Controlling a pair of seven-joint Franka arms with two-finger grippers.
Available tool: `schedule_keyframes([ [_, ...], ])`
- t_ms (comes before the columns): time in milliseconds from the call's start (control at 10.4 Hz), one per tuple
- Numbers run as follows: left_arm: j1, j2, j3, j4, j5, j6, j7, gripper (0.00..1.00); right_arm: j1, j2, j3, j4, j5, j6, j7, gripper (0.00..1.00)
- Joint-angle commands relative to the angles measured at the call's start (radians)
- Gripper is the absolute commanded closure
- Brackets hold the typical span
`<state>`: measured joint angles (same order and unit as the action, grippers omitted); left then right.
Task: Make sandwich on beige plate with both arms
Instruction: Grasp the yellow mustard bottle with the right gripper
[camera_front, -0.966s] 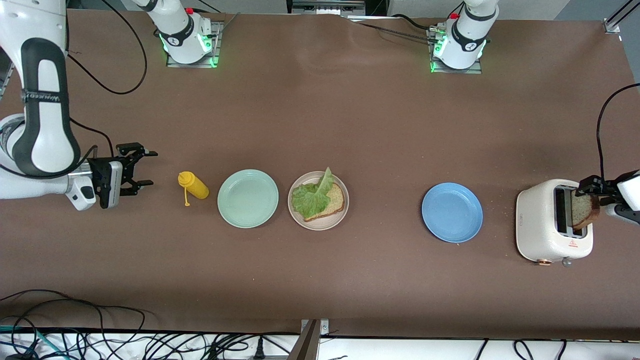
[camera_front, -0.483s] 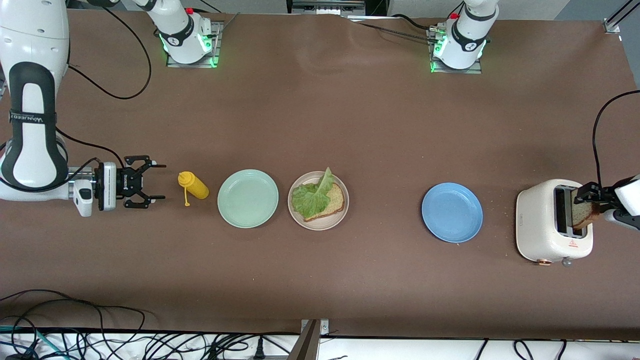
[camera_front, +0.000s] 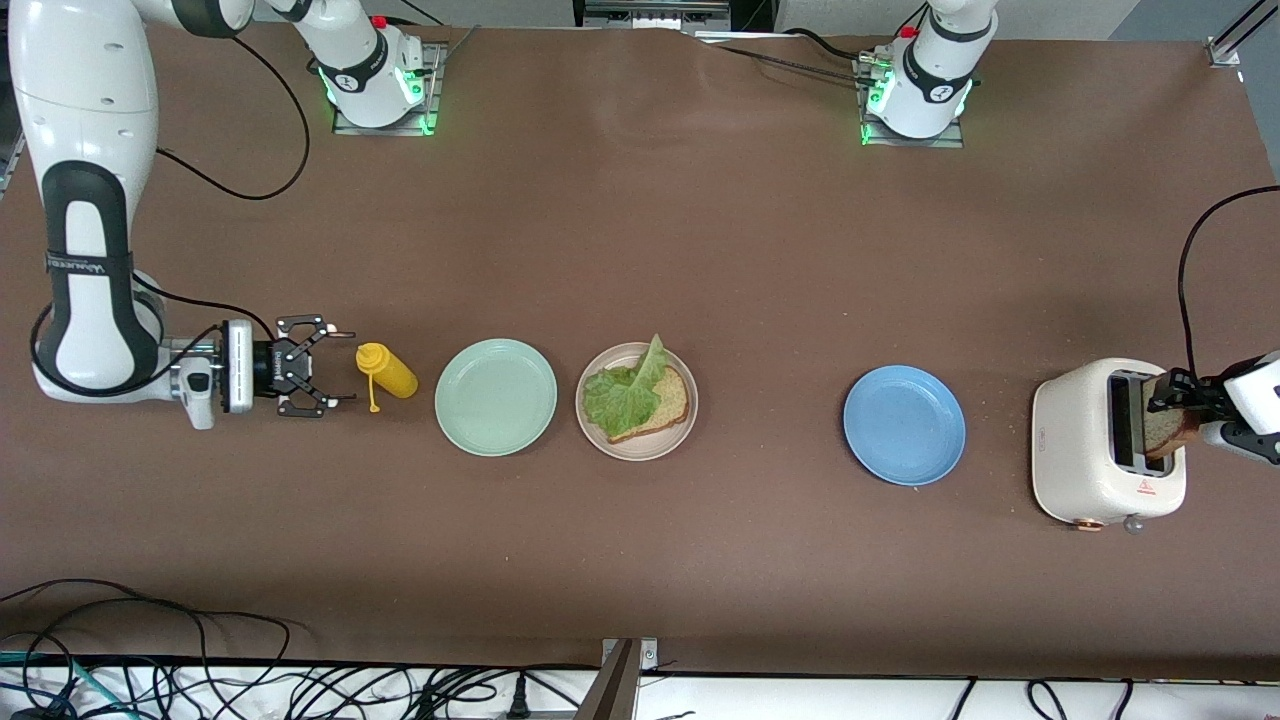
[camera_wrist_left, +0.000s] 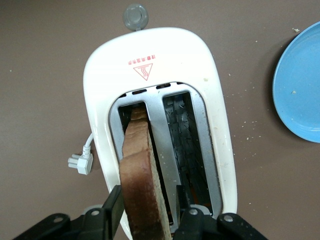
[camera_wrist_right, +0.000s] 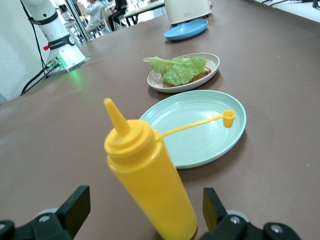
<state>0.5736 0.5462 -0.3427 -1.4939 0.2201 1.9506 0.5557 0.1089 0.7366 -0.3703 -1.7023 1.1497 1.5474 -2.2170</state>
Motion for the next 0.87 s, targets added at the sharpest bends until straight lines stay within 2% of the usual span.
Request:
schedule_keyframes([
  [0, -0.001, 0.009, -0.004, 0.021, -0.007, -0.002, -0.005, 0.73, 0.001, 0.021, 0.014, 0.003, 0.073, -0.012, -0.041, 0.0],
  [193, -0.001, 0.009, -0.004, 0.021, -0.007, -0.002, -0.007, 0.84, -0.006, 0.044, 0.048, 0.003, 0.091, -0.015, -0.052, 0.0],
  [290, -0.001, 0.009, -0.004, 0.021, -0.007, -0.002, -0.008, 0.87, -0.006, 0.056, 0.051, 0.004, 0.091, -0.021, -0.052, 0.11],
  [386, -0.001, 0.009, -0.004, 0.021, -0.007, -0.002, -0.007, 0.92, -0.006, 0.063, 0.051, 0.004, 0.087, -0.033, -0.049, 0.46],
  [483, -0.001, 0.008, -0.004, 0.021, -0.007, -0.002, -0.007, 0.97, -0.006, 0.063, 0.051, 0.006, 0.081, -0.036, -0.038, 0.74],
  [580, -0.001, 0.006, -0.005, 0.021, -0.007, -0.002, -0.008, 1.0, -0.006, 0.063, 0.051, 0.007, 0.077, -0.038, -0.032, 0.97],
  [773, -0.001, -0.005, -0.007, 0.023, -0.005, -0.004, -0.008, 1.0, -0.008, 0.056, 0.05, 0.013, 0.038, -0.047, 0.006, 1.0],
])
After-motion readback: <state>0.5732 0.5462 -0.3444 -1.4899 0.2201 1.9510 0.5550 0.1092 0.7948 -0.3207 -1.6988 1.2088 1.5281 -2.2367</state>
